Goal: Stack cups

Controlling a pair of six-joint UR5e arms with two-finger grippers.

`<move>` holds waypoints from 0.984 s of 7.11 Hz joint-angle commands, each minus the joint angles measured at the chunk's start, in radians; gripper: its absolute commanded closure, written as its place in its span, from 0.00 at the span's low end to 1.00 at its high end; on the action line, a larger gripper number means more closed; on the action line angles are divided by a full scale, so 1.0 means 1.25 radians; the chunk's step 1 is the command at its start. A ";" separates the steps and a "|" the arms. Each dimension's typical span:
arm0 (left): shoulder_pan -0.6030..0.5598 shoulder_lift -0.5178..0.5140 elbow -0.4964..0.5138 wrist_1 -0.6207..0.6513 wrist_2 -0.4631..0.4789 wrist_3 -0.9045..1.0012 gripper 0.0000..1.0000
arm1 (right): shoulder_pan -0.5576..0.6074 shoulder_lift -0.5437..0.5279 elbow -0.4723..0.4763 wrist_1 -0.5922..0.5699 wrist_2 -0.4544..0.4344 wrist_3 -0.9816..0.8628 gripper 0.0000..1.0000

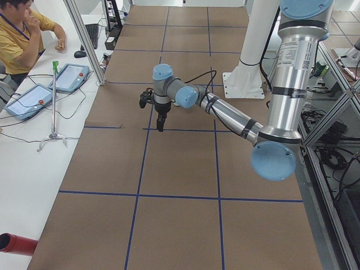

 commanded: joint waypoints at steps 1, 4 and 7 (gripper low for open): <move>-0.207 0.058 0.134 0.002 -0.031 0.370 0.00 | -0.001 0.000 0.000 0.000 0.000 0.000 0.00; -0.343 0.117 0.200 0.002 -0.104 0.434 0.00 | 0.000 0.000 0.000 0.000 0.000 0.000 0.00; -0.346 0.134 0.206 -0.001 -0.168 0.427 0.00 | 0.000 0.000 0.000 0.000 0.000 0.000 0.00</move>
